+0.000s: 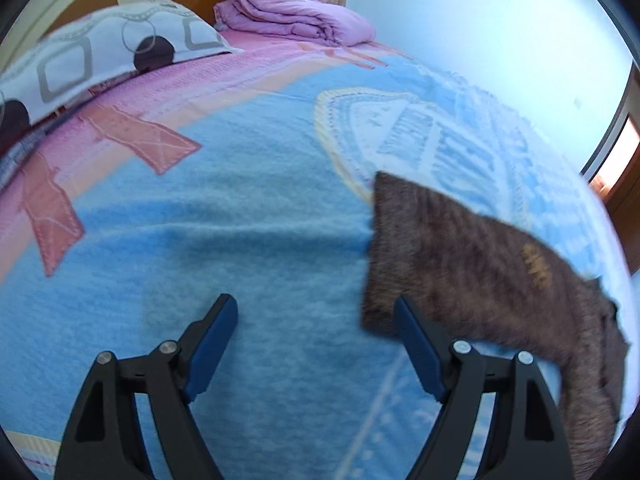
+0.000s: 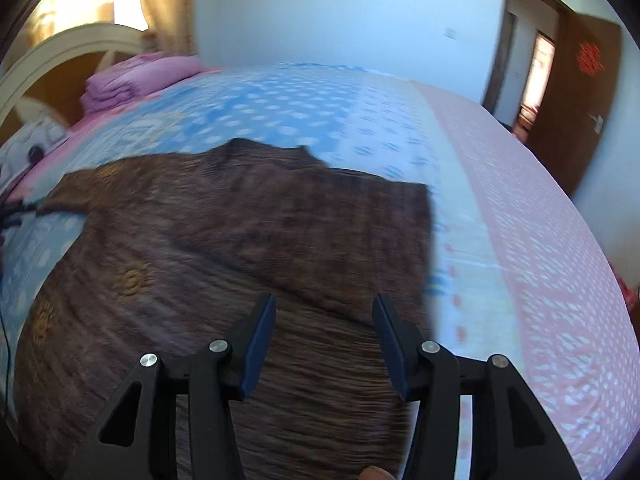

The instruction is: Fold small clothes

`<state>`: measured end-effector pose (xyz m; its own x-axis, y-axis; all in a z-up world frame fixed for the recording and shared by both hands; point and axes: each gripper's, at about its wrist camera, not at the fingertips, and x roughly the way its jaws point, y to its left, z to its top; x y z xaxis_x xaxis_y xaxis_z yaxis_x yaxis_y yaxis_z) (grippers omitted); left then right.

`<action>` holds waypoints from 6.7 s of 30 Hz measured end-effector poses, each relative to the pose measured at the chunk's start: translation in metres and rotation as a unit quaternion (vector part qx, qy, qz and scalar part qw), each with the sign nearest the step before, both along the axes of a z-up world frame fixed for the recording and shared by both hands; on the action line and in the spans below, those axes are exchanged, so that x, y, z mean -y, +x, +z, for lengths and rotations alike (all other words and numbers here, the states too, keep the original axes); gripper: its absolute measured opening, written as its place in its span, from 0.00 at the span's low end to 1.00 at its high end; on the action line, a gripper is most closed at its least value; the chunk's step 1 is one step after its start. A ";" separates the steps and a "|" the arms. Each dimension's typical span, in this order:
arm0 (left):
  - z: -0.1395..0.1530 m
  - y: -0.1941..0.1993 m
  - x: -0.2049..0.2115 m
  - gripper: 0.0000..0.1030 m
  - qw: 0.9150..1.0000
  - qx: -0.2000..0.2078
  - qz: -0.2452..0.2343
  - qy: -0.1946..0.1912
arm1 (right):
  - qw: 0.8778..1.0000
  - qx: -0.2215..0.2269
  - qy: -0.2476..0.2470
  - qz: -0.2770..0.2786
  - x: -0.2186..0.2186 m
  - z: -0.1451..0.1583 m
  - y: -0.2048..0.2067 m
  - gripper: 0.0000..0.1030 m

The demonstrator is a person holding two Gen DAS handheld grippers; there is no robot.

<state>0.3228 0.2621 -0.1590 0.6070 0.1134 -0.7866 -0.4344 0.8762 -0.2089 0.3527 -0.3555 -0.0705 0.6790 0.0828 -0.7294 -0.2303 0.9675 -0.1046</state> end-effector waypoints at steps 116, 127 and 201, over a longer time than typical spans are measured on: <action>0.001 0.044 0.248 0.95 0.960 0.001 -0.200 0.194 | 0.994 -0.069 0.088 0.005 -0.048 -0.023 0.084 0.57; 0.003 0.022 0.253 0.95 0.957 -0.005 -0.215 0.193 | 0.993 -0.082 0.086 0.009 -0.025 -0.024 0.030 0.57; 0.001 -0.233 0.210 0.36 0.954 -0.051 -0.294 0.005 | 0.979 -0.120 0.152 -0.066 0.088 -0.059 -0.219 0.78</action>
